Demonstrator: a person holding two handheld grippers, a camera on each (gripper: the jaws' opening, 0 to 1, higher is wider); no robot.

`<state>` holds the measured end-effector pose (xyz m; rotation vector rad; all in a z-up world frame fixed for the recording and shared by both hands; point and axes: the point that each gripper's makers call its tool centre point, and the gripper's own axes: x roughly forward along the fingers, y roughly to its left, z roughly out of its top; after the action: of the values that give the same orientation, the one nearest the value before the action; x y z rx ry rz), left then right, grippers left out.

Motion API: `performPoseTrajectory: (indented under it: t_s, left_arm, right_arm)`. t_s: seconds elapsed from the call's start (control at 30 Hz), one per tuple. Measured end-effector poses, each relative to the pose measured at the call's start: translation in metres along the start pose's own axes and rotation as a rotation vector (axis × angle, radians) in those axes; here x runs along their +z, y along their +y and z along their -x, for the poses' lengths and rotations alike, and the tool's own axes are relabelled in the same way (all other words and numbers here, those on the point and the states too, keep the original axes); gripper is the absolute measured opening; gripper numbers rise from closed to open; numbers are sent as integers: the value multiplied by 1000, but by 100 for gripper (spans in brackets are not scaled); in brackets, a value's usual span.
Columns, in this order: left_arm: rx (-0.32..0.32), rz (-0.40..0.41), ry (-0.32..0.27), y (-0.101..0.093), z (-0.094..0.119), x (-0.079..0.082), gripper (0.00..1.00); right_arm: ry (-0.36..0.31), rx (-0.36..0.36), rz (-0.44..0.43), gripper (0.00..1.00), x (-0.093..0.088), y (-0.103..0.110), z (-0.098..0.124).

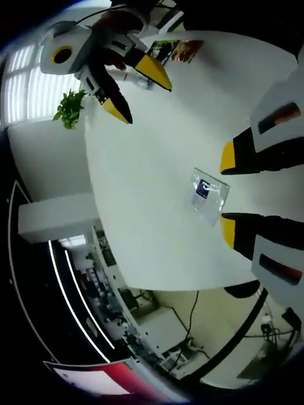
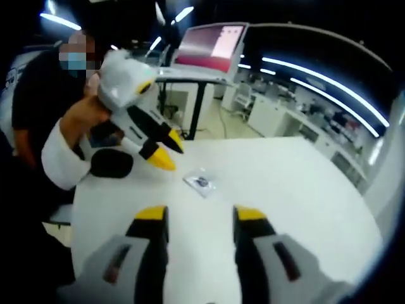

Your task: Arrange the skincare products in the storage area until every visible bottle or jar stands upright without overlapping.

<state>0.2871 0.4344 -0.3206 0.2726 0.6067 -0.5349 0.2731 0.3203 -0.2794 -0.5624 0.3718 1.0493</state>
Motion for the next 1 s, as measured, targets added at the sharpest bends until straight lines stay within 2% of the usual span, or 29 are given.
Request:
performPoseTrajectory:
  t_s: [0.17,0.2,0.23,0.4,0.5,0.57,0.63,0.7,0.8,0.87,0.9,1.0]
  left_arm:
    - [10,-24,22,2,-1,-2,38]
    - [6,-26,23,1,-1,-2,38]
    - [4,-25,22,0,-1,-2,39]
    - [1,-34,18,1,0,-5,39]
    - [7,-33,8,6,4,-7,37]
    - [3,-12,5,8,6,-9,37]
    - [2,49,-9,8,8,-9,40]
    - [-1,86,-35,11,11,-6,37]
    - [-21,84,-44,9,12,-5,33]
    - [-27,70,-26,7,10,-7,33]
    - [-25,63,-18,7,9,-9,33]
    - [-33,44,-8,4,9,-10,33]
  right_arm:
    - [13,16,30,43,0,2,-7]
    - [36,20,44,44,-2,2,-9]
    - [60,16,53,46,-5,1,-10]
    - [89,-3,87,46,4,-7,-13]
    - [126,8,100,46,6,-12,-17]
    - [156,30,101,46,5,-12,-21]
    - [173,63,100,45,6,-11,-27]
    - [195,99,121,43,5,-7,-32]
    - [208,124,154,40,8,-6,-37]
    - [205,143,177,39,10,-5,-41]
    - [190,175,231,40,13,-2,-46]
    - [188,213,262,43,13,4,-52]
